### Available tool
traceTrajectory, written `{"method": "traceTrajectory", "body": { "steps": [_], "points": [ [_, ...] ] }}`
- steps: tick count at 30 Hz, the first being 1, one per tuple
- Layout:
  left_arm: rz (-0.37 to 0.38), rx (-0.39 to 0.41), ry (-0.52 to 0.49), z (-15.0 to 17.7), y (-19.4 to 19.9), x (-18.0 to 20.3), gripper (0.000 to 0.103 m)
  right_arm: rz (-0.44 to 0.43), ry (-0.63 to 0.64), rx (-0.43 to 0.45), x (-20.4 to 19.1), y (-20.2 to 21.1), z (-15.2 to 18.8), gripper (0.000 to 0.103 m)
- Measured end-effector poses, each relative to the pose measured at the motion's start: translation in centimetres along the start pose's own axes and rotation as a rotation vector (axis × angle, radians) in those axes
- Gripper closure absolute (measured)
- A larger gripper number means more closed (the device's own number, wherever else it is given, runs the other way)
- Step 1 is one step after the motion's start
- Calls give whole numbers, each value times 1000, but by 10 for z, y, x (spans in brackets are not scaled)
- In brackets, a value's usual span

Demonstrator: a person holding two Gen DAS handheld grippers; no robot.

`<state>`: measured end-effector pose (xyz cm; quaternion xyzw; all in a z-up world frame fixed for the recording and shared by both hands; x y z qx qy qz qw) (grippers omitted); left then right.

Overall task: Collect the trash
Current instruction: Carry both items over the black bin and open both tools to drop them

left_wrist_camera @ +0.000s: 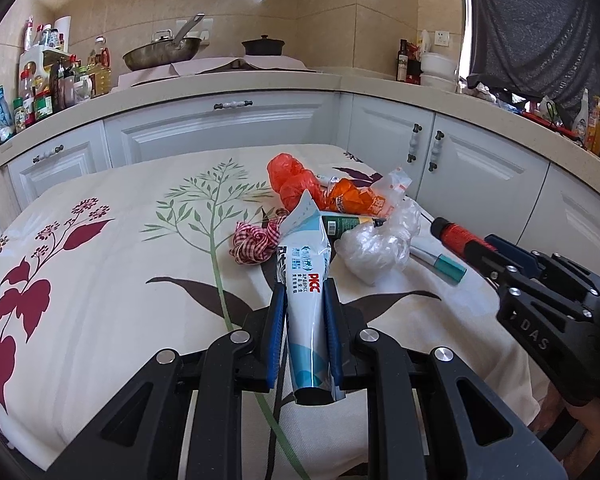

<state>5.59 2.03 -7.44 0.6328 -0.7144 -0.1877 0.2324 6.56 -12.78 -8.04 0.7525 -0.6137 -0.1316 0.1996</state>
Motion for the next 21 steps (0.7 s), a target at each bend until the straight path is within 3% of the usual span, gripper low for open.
{"method": "traceTrajectory", "body": {
  "steps": [10,21],
  "points": [
    [9,61,-39,-21,7,24,83,72,-28,59,36,22,-8,80],
    [108,97,-123,-50,-12,100,83,237,-99,79,123,29,2,80]
  ]
}}
Point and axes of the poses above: each gripper's, at about its wrist camera, not at the fingertips, and y roughly against the way its jaws point, x to its right, z to its underside, the point moved 8 cm from there along -y, roughly the way its jaws point, and after that the axes turned 4 degrees about y, right-handed, at the moved point
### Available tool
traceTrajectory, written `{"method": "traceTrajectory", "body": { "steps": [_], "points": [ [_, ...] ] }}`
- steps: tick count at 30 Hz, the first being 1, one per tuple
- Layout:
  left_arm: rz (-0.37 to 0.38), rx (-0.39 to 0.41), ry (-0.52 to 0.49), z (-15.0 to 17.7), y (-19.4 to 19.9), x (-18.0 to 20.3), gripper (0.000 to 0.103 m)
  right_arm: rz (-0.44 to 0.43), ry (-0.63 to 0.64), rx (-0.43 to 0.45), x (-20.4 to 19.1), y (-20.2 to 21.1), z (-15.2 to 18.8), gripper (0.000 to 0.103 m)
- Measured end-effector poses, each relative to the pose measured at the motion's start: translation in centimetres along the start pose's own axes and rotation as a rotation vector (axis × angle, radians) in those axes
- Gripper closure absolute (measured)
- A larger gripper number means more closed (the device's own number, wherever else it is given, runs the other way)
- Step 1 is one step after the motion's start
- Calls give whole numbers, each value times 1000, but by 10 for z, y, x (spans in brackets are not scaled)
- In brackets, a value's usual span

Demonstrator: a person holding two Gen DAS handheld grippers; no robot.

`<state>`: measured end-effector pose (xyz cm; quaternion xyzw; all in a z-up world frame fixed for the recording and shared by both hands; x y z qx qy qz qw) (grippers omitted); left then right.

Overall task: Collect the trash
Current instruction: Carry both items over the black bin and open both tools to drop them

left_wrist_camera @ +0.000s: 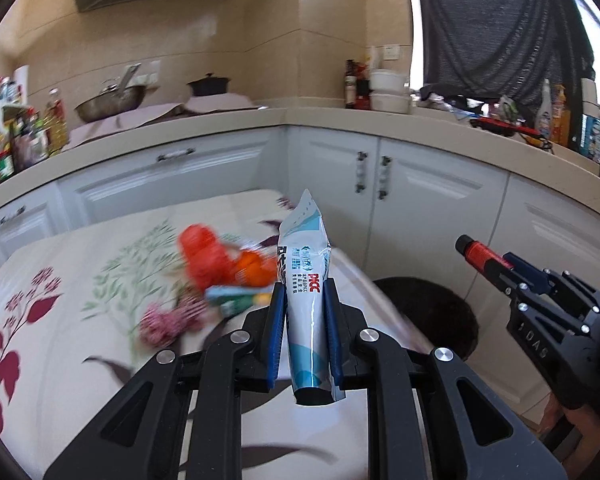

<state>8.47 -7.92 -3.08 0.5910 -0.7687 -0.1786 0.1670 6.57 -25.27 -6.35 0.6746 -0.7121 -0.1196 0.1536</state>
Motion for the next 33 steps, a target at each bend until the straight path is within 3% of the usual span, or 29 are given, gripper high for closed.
{"method": "traceTrajectory", "body": {
  "steps": [7,18,33],
  "points": [
    [46,-2,-39,-11,-34,53,83,71,-30,-6,46,-15,7,80],
    [40,-104,-48,-5,-89,107,83,89,-60,-52,88,-58,22,80],
    [-10,-216,-37,3,-150,137,82,68,-121,-86,118,-106,31,80]
  ]
}}
Point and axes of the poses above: each gripper's, at about its wrist camera, not at the fingertips, and y roughly against the way its jaws point, x to its right, z to its underside, the point moved 8 cm from there along -y, roughly the way its jaws point, and after that the axes turned 4 degrees about y, right-handed, at the moved point
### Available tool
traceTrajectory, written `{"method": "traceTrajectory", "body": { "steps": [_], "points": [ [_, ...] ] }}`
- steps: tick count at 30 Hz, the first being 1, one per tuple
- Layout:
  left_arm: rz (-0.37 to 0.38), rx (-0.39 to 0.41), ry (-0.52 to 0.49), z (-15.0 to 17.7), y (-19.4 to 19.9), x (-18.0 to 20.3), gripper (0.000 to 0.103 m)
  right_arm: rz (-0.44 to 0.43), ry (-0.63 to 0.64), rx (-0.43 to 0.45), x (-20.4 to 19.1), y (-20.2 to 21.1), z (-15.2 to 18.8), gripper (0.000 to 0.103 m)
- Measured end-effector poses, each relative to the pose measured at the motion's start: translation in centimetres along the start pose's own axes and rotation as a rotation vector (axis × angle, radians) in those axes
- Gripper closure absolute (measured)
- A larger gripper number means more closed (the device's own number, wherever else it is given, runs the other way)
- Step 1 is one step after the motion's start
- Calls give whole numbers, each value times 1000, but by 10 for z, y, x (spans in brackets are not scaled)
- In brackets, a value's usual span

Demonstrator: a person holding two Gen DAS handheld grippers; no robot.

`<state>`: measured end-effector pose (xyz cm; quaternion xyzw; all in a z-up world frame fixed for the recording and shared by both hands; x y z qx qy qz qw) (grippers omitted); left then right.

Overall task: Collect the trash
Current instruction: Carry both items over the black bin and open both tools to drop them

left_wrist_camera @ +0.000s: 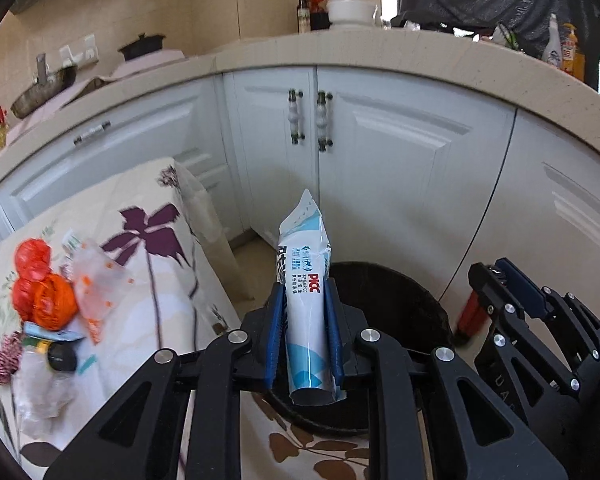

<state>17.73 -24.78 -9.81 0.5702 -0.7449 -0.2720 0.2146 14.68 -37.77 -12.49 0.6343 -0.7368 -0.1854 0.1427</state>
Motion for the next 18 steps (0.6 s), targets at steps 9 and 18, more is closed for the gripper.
{"method": "traceTrajectory", "body": {
  "steps": [9,18],
  "points": [
    [3,-23,-9,4,-8,7,63,0,-20,-18,7,-12,3,80],
    [19,-1,6,-1,2,5,50,8,-13,-13,6,-9,-2,78]
  ]
}}
Point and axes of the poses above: each gripper's, at about its wrist camera, not at the fingertips, and y roughly against the way its jaws point, x to its right, z to its underside, the point moved 8 cm from there along -y, roughly the way its jaws point, and after that the axes turned 4 degrees about y, right-handed, at the moved point
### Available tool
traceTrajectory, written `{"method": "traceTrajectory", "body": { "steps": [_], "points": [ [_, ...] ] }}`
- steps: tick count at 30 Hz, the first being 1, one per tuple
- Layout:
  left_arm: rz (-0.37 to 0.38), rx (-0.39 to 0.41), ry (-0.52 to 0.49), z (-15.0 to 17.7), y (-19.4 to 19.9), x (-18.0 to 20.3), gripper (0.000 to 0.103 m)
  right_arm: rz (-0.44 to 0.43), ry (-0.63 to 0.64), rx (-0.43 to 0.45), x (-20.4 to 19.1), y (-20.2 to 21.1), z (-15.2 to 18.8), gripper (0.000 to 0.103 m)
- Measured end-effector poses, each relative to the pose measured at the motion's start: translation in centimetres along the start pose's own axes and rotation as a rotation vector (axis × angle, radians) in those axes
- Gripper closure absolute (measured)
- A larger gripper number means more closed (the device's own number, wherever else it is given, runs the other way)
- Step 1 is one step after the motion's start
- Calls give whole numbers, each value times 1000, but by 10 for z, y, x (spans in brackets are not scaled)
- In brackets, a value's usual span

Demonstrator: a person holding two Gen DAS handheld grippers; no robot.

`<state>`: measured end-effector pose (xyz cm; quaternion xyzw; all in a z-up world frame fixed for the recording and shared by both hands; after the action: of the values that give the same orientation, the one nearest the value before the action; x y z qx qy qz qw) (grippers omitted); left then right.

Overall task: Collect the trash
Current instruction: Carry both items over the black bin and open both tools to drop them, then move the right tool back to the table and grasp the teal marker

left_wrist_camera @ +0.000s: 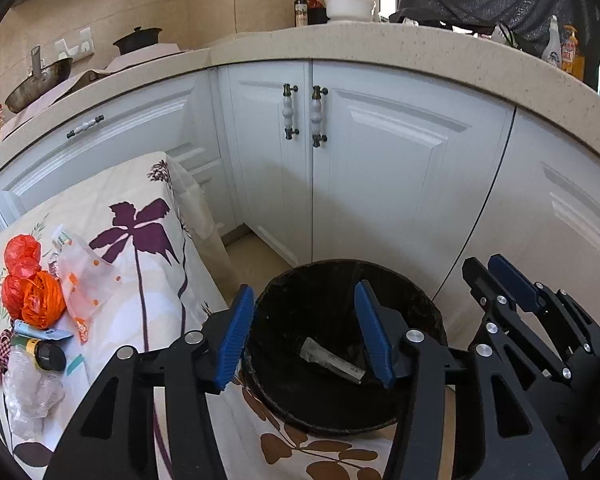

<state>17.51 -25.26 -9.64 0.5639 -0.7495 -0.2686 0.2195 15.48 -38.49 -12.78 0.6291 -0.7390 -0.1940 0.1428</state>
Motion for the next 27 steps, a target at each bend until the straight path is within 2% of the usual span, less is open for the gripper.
{"method": "traceTrajectory", "body": {
  "steps": [5,18,27],
  "points": [
    [-5,11,4,-2,4,-6,48,1,5,-3,-4,0,0,70],
    [-28,70,25,-11,34,-41,48,-22,14,9,-25,19,-13,65],
    [-96,103,58,-5,69,-105,48,-139,51,30,-88,50,-22,61]
  ]
}}
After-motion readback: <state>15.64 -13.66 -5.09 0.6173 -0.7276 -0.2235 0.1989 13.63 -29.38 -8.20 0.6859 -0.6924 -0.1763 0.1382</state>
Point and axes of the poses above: each gripper's, at about its wrist camera, not at the fingertips, and y roughly against the way its jaws point, x to its right, z to its underside, the point moved 8 cm from there along -y, roughly the way its jaws point, and after that the axes turned 4 degrees about y, right-handed, at the moved point
